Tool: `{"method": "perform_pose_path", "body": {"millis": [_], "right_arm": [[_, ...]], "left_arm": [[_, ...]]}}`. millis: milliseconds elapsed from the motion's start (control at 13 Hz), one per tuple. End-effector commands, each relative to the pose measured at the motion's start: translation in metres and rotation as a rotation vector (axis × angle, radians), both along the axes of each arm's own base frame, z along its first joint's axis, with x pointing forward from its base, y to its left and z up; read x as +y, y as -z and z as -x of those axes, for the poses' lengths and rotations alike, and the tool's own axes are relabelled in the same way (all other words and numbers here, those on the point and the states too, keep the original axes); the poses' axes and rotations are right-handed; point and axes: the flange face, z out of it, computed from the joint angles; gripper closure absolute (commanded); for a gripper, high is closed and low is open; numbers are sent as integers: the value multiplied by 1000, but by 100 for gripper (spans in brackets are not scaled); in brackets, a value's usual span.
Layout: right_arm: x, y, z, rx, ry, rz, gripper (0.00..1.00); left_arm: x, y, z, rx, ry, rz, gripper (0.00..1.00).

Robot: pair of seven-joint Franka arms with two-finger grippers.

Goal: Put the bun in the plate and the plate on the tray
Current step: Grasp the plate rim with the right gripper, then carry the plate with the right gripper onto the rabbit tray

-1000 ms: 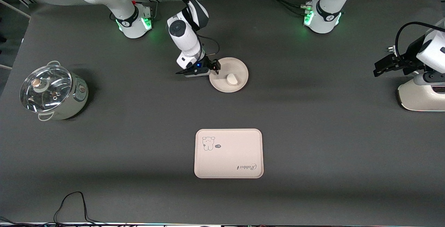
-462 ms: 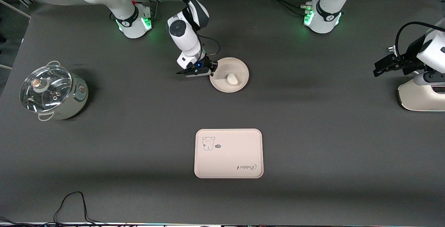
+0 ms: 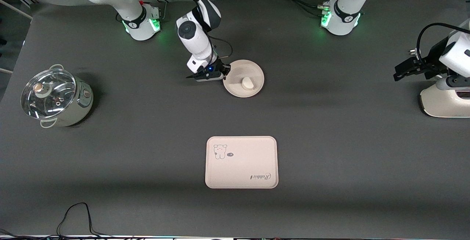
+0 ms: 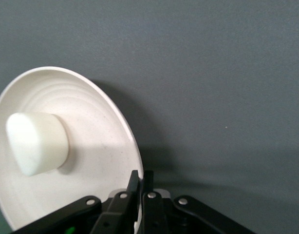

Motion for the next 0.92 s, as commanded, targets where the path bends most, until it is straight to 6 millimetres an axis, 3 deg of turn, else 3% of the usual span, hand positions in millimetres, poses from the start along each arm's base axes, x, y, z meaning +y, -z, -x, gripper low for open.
{"method": "perform_pose_path", "body": {"millis": [0,231,385,462,615,846], "right_arm": [[-9,-62,-16,34,-17,-73,100],[-20,-126,-26,34,-60,-145,100],[-18,-138,-31,16,-62,-162,100],[-19,-138,-44,6,-49,-162,100],[-21,-130,-88,-24,-52,-162,100],[-22,-119,-177,-37,-29,-175,100]], "left_arm": [[-1,-5,3,-2,0,8,0],[-1,-6,2,-11,-1,8,0],[1,-7,1,-17,-3,9,0],[2,-5,1,-14,-5,10,0],[0,-4,0,-14,-2,10,0],[0,-6,-1,-19,-3,10,0]]}}
